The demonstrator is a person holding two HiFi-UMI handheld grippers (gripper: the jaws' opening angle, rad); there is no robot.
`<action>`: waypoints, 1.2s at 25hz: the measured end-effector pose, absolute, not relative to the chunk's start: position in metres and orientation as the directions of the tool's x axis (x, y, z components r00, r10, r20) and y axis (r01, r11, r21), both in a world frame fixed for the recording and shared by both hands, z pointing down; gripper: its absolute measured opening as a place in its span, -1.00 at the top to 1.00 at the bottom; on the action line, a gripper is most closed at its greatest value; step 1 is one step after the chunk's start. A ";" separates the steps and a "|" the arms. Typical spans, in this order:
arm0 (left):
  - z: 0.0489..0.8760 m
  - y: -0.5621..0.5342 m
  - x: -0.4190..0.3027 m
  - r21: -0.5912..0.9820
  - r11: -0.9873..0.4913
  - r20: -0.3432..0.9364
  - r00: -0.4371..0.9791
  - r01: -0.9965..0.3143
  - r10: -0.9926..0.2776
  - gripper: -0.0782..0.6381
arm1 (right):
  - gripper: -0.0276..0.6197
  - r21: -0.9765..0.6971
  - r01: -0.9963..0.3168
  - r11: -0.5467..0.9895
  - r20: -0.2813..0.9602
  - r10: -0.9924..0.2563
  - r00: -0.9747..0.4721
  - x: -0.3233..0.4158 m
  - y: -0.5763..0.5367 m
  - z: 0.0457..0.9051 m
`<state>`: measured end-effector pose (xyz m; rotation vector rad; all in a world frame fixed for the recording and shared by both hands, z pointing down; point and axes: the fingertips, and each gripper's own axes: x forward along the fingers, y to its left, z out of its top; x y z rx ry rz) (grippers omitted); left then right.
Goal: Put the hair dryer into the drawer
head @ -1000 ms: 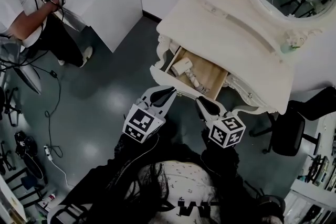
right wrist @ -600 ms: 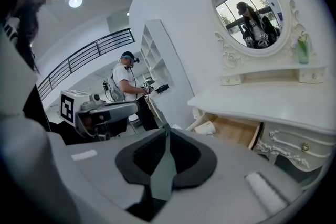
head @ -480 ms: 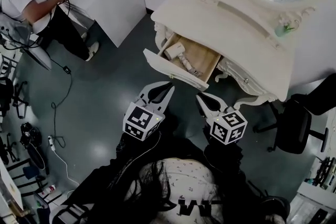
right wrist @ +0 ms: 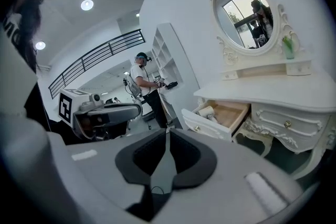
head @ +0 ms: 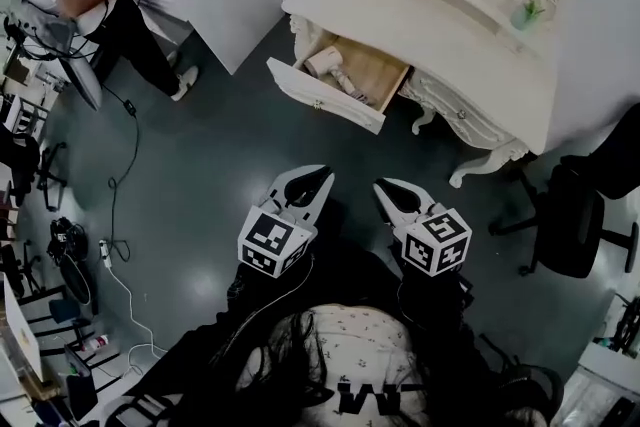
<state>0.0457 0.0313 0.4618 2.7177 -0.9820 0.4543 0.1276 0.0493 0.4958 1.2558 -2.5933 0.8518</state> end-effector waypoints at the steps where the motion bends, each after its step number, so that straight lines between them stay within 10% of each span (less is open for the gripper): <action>1: 0.461 0.041 0.049 0.093 -0.757 0.361 0.731 -0.646 -0.579 0.78 | 0.81 -0.431 -0.757 0.491 0.351 -0.681 -0.643 0.130 0.056 0.496; 30: 0.418 0.116 -0.002 0.056 -0.833 0.323 0.799 -0.550 -0.506 0.78 | 0.85 -0.394 -0.759 0.518 0.328 -0.692 -0.642 0.038 0.133 0.456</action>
